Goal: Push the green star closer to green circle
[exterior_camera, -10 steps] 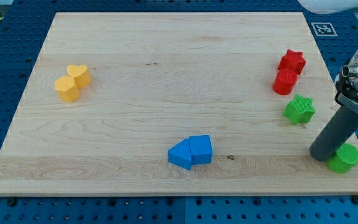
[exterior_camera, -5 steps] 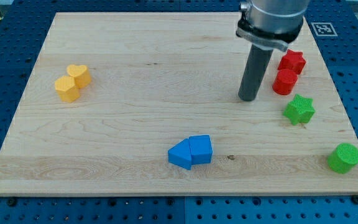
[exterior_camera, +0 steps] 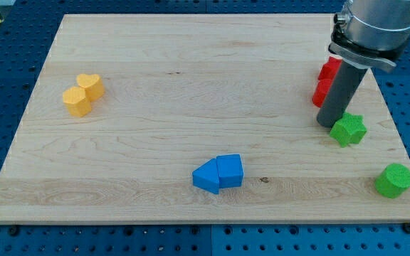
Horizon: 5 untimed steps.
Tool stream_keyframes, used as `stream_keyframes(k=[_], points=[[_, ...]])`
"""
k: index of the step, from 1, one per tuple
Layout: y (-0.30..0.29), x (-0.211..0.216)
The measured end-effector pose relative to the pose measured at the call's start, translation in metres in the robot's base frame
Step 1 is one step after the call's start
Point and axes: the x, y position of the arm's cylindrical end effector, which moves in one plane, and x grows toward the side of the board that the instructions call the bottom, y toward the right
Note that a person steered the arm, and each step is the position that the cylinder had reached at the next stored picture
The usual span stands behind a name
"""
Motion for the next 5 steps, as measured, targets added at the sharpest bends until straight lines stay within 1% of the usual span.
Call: stream_keyframes(k=[2,4,5], points=[[0.013,0.005],[0.025,0.019],[0.029,0.016]])
